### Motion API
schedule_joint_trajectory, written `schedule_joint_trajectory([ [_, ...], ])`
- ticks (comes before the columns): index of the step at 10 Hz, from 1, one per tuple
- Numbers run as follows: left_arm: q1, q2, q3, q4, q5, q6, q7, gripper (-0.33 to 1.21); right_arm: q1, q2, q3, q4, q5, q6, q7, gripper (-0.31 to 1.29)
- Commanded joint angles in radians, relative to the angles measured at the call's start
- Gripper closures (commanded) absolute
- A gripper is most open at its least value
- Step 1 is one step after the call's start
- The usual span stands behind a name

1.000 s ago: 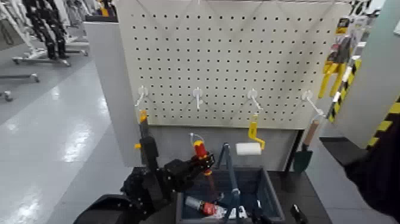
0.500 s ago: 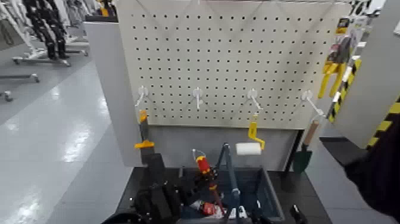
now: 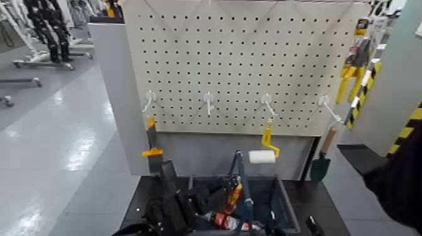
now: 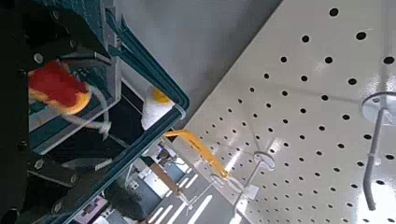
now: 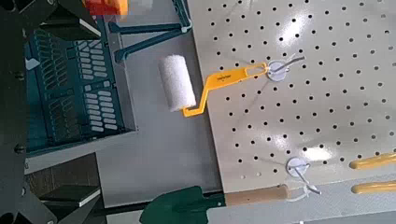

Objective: Put the red screwdriver into the crate.

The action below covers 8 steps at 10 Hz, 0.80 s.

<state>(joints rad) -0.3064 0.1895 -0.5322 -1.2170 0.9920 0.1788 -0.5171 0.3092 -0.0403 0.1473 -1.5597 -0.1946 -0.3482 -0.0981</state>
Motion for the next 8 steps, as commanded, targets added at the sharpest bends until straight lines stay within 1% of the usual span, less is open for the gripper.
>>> schedule_joint_trajectory([
  [1, 0.020, 0.004, 0.032, -0.047, -0.010, -0.032, 0.009, 0.18, 0.001, 0.000, 0.000, 0.000, -0.002, 0.002, 0.003, 0.13],
  [2, 0.040, 0.010, 0.067, -0.096, -0.062, -0.044, 0.031, 0.18, 0.002, 0.000, -0.002, 0.000, -0.002, 0.002, 0.005, 0.13],
  [4, 0.070, 0.019, 0.127, -0.182, -0.227, -0.064, 0.072, 0.18, 0.002, -0.001, -0.003, -0.002, -0.003, 0.002, 0.006, 0.13],
  [6, 0.133, 0.016, 0.204, -0.262, -0.401, -0.116, 0.131, 0.18, 0.002, 0.002, -0.006, -0.002, -0.005, -0.002, 0.009, 0.13],
  [8, 0.198, 0.010, 0.261, -0.308, -0.533, -0.173, 0.170, 0.18, 0.004, 0.004, -0.008, -0.005, -0.003, -0.005, 0.009, 0.13],
])
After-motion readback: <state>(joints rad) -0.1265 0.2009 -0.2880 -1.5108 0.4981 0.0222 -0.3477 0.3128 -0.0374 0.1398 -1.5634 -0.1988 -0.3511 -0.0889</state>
